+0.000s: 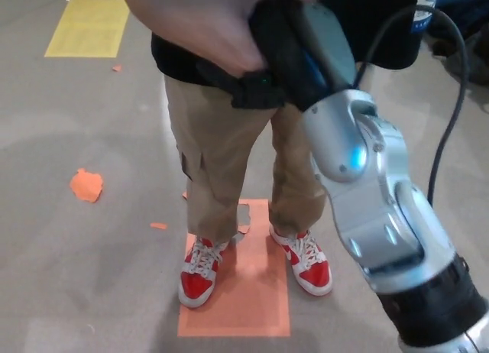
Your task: The robot extends its right arm to grab a person's hand and shakes it
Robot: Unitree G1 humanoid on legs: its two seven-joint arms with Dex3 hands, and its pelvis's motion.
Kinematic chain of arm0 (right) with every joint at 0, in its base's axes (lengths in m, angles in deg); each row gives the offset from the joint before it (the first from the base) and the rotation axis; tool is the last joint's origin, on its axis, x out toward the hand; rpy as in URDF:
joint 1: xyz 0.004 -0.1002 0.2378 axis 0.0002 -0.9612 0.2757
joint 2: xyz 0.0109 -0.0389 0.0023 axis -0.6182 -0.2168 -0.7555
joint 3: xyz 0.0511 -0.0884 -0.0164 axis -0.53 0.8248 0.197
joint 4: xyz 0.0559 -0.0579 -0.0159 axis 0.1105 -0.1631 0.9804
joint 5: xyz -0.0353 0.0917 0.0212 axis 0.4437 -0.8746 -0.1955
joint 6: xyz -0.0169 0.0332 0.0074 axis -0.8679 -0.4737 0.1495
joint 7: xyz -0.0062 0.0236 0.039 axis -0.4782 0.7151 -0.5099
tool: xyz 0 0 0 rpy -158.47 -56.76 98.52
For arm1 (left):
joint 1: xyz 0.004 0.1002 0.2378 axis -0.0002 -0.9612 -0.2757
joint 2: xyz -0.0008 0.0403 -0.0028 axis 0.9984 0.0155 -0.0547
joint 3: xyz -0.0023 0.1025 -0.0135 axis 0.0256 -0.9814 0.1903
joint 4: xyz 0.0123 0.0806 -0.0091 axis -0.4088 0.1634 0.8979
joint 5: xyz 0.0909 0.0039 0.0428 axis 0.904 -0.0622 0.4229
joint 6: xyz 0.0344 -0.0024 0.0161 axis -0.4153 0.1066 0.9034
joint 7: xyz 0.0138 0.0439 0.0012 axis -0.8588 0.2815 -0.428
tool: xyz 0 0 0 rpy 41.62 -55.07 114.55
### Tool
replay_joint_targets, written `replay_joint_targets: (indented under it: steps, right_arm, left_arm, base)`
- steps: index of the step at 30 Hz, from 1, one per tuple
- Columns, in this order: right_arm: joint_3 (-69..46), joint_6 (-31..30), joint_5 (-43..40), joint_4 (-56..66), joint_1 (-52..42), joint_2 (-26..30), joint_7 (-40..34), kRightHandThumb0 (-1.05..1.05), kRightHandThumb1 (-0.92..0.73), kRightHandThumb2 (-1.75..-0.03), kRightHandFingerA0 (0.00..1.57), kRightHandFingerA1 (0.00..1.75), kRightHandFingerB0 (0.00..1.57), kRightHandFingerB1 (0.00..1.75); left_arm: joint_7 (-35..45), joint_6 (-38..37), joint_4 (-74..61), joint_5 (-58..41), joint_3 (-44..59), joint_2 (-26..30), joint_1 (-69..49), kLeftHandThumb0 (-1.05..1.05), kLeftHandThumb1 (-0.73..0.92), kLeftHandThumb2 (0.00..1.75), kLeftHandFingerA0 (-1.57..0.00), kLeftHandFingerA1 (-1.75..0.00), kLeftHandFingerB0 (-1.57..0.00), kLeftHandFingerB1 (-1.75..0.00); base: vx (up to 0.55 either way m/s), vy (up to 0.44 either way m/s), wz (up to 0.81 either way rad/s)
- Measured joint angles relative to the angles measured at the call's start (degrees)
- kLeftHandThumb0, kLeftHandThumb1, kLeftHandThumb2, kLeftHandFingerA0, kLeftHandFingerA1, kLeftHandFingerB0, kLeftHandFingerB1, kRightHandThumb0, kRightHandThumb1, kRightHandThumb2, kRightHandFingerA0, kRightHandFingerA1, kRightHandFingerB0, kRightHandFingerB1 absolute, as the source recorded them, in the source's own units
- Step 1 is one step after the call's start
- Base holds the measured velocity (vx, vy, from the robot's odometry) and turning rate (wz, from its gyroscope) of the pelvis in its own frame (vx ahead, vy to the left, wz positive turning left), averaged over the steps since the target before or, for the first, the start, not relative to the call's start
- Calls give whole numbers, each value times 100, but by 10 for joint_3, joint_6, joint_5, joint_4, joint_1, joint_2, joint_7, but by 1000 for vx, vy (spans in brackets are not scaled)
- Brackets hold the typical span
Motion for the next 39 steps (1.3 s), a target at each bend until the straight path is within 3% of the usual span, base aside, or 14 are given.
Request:
replay_joint_targets:
  steps: [4, 5, 6, 10, 12, 19, 26, 28, 29, 30, 31, 32, 33, 39]
  right_arm:
    - [4, -14, 5, 50, -32, 2, 10, -17, -78, -63, 102, 60, 71, 49]
    - [5, -18, 6, 65, -42, 3, 13, -17, -79, -64, 102, 60, 70, 48]
    - [6, -23, 7, 82, -51, 3, 17, -13, -79, -63, 105, 75, 68, 48]
    - [10, -36, 8, 104, -60, 12, 33, -12, -78, -63, 102, 79, 68, 48]
    - [11, -38, 7, 76, -58, 15, 36, -13, -72, -61, 104, 62, 68, 49]
    - [8, -36, 3, -109, -45, 28, 30, -15, -55, -57, 103, 58, 70, 48]
    - [8, -3, -17, -212, -18, 41, 18, -21, -64, -60, 101, 56, 62, 45]
    - [12, 5, -20, -213, -16, 48, 20, -43, -78, -64, 66, 44, 18, 28]
    - [18, 7, -20, -211, -16, 54, 25, -43, -78, -64, 66, 44, 18, 28]
    - [26, 7, -20, -206, -16, 62, 33, -57, -74, -62, 33, 36, 0, 21]
    - [30, 7, -20, -203, -16, 66, 38, -57, -74, -62, 33, 36, 0, 21]
    - [34, 6, -19, -200, -17, 71, 43, -69, -58, -89, 14, 44, 0, 14]
    - [42, 4, -18, -194, -17, 80, 54, -79, -60, -94, 2, 27, 0, 11]
    - [51, -13, -16, -157, -66, 119, 84, -88, -73, -105, 0, 13, 0, 7]
  left_arm:
    - [0, 0, 0, 0, 0, 0, 0, -45, 82, 64, -32, -33, -30, -32]
    - [0, 0, 0, 0, 1, 0, 0, -56, 67, 93, -30, -47, -27, -45]
    - [0, 0, 0, 0, 1, 0, -1, -47, 81, 64, -35, -33, -32, -33]
    - [0, 0, 6, 0, 1, 1, -1, -48, 78, 64, -32, -32, -30, -32]
    - [0, 0, 5, 0, 2, 1, -2, -45, 78, 63, -33, -33, -32, -33]
    - [0, 0, 7, 0, 5, 1, -1, -47, 81, 64, -32, -32, -31, -33]
    - [-1, 0, 11, 4, -5, 5, 17, -47, 80, 64, -30, -32, -27, -32]
    - [0, 0, 13, 3, -5, 5, 19, -48, 80, 64, -28, -32, -26, -31]
    - [0, 0, 14, 3, -5, 5, 19, -48, 80, 64, -28, -32, -26, -31]
    - [0, 0, 15, 3, -5, 5, 19, -50, 81, 64, -32, -32, -27, -32]
    - [0, 0, 15, 3, -5, 5, 19, -50, 81, 64, -32, -32, -27, -32]
    - [0, 0, 15, 3, -5, 5, 19, -50, 81, 64, -32, -32, -27, -31]
    - [0, -1, 15, 3, -6, 6, 18, -48, 80, 64, -31, -32, -27, -31]
    - [2, -6, 15, 2, -7, 7, 8, -46, 78, 64, -33, -32, -31, -32]
  base:
    - [0, 0, 0]
    - [0, 0, 0]
    - [0, 0, 0]
    - [0, 0, 0]
    - [0, 0, 0]
    - [0, 0, 0]
    - [0, 0, 0]
    - [0, 0, 0]
    - [0, 0, 0]
    - [0, 0, 0]
    - [0, 0, 0]
    - [0, 0, 0]
    - [0, 0, 0]
    - [0, 0, 0]
